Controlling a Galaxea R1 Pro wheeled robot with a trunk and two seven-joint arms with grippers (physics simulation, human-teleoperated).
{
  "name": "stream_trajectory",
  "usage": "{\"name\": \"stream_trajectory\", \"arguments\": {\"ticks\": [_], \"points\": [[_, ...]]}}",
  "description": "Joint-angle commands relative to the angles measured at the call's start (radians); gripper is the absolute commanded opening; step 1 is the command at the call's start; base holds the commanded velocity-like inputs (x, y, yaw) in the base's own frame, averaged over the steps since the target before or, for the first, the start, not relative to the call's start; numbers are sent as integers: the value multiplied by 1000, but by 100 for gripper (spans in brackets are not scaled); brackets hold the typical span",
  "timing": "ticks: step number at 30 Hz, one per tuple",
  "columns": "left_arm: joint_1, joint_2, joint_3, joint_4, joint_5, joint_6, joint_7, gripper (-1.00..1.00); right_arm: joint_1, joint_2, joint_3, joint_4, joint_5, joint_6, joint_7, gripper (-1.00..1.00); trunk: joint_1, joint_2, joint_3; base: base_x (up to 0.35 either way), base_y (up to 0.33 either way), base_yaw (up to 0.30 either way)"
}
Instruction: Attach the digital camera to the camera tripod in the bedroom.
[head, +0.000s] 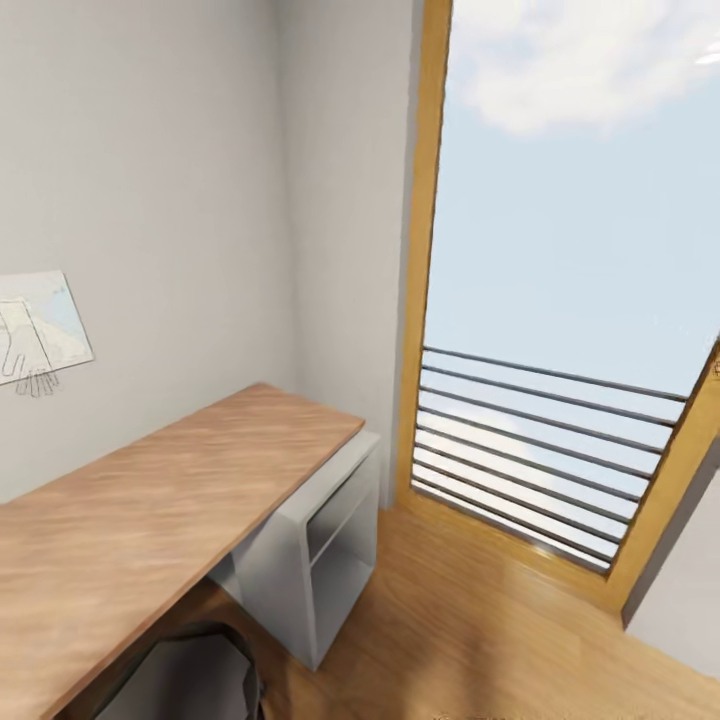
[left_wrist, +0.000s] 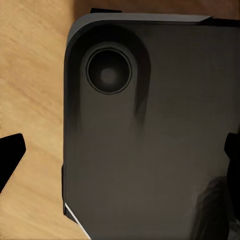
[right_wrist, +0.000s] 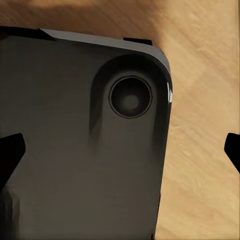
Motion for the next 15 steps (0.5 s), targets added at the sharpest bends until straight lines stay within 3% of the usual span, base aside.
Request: {"name": "stream_trajectory", "arguments": {"ticks": [1, 15], "points": [[0, 0, 2, -1, 6, -2, 0, 100, -1, 0, 2, 1, 6, -2, 0, 100, 0, 0, -1, 5, -2, -242], [0, 0, 3, -1, 6, -4, 0, 100, 0, -1, 2, 1, 7, -2, 1, 100, 0, 0, -1, 1, 0, -243]]}}
